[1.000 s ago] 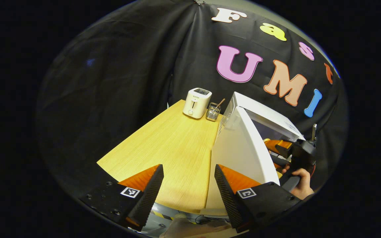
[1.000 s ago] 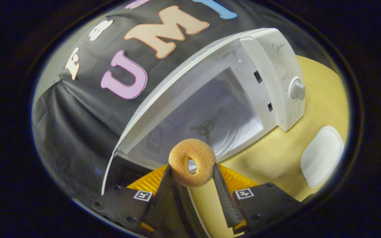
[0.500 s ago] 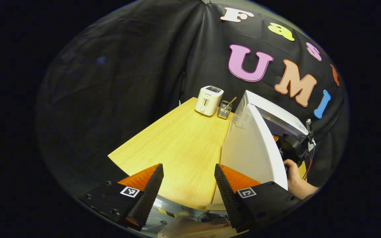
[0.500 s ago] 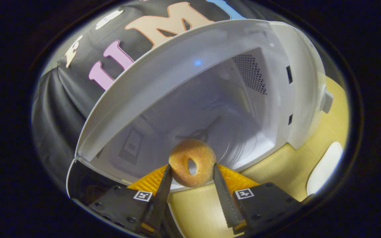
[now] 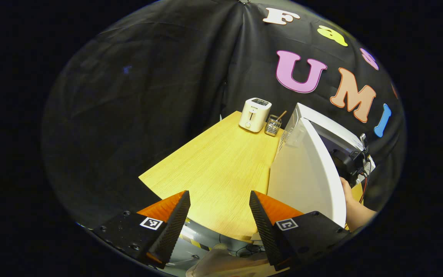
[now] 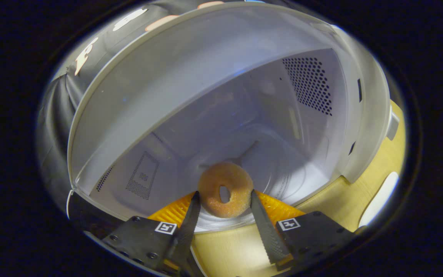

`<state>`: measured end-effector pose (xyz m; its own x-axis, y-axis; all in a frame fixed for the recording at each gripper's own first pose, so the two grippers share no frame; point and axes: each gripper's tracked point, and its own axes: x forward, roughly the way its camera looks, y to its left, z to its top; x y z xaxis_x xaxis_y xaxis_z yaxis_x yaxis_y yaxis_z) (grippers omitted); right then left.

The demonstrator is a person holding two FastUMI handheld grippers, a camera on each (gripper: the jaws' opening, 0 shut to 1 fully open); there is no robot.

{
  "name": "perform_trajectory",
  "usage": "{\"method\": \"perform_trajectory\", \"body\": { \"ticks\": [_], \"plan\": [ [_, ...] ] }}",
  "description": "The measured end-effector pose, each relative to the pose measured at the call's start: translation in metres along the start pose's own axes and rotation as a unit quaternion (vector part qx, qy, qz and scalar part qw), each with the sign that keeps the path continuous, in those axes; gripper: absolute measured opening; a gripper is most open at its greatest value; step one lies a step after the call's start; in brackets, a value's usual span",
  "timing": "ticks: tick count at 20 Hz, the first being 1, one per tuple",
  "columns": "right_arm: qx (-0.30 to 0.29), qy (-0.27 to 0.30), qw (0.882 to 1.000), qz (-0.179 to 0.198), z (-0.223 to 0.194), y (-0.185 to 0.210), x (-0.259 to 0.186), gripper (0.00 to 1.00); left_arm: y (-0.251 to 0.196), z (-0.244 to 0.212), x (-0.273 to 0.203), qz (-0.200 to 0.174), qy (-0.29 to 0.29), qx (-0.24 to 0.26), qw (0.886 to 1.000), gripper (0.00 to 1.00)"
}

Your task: Open the microwave oven with the left hand, put the food in, and close the microwave oven.

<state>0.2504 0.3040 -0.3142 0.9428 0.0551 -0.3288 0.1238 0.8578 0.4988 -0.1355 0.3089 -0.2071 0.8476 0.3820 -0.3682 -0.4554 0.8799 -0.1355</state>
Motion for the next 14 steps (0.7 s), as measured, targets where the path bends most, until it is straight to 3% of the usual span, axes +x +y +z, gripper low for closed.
{"method": "perform_trajectory", "body": {
  "ticks": [1, 3, 4, 5, 6, 14],
  "plan": [
    [-0.001, -0.001, 1.000, 0.003, 0.001, 0.001, -0.001, 0.72, 0.000, -0.001, -0.002, 0.000, -0.002, -0.002, 1.000, 0.91],
    [-0.006, -0.015, 1.000, 0.011, 0.008, 0.005, -0.009, 1.00, -0.004, 0.001, -0.002, -0.006, -0.007, -0.008, 1.000, 0.91],
    [-0.009, -0.021, 1.000, 0.015, 0.011, 0.006, -0.014, 0.91, -0.007, 0.001, -0.002, -0.009, -0.007, -0.008, 1.000, 0.91],
    [-0.012, -0.025, 0.999, 0.017, 0.014, 0.007, -0.019, 0.91, -0.009, 0.001, -0.002, -0.013, -0.008, -0.009, 1.000, 0.95],
    [-0.014, -0.027, 0.999, 0.017, 0.016, 0.007, -0.025, 0.99, -0.012, 0.002, -0.002, -0.018, -0.010, -0.010, 1.000, 0.91],
    [-0.037, -0.060, 0.996, 0.045, 0.044, 0.009, -0.091, 0.99, -0.026, 0.000, 0.002, -0.051, -0.007, -0.012, 0.999, 0.77]
  ]
}}
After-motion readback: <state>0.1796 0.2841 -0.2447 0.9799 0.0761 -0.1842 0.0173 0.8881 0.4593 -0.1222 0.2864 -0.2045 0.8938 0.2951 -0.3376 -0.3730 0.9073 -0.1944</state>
